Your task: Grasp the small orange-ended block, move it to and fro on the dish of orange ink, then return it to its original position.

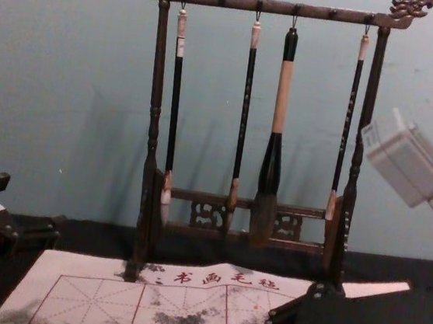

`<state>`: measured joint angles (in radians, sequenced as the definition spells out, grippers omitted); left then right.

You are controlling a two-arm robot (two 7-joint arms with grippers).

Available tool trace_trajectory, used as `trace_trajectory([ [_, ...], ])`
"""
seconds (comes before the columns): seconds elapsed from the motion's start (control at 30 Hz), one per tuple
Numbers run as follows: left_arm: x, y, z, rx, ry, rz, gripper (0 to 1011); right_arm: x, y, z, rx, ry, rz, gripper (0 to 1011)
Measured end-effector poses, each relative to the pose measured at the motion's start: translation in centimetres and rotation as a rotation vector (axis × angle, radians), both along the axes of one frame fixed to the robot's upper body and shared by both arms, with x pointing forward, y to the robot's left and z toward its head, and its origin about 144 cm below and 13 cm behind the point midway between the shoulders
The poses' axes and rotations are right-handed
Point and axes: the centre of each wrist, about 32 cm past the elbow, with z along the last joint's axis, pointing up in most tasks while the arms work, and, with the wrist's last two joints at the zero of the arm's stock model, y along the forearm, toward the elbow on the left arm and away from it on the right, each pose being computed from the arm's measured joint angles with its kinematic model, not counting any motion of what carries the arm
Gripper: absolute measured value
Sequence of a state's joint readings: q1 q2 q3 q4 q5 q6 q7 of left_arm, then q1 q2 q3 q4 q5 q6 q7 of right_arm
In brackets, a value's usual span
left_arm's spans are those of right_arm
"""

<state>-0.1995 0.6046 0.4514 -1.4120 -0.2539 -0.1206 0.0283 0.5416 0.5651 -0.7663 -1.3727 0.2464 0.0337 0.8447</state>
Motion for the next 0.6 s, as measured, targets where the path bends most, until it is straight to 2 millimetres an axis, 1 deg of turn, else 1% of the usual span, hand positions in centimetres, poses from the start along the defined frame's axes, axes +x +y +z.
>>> trace_trajectory([
  [0.37, 0.0, 0.0, 0.0, 0.0, 0.0, 0.0, 1001, 0.7, 0.4, -0.3, -0.009, 0.002, -0.015, 88],
  [0.6, 0.0, 0.0, 0.0, 0.0, 0.0, 0.0, 1001, 1.2, 0.3, -0.4, -0.007, 0.0, -0.041, 88],
])
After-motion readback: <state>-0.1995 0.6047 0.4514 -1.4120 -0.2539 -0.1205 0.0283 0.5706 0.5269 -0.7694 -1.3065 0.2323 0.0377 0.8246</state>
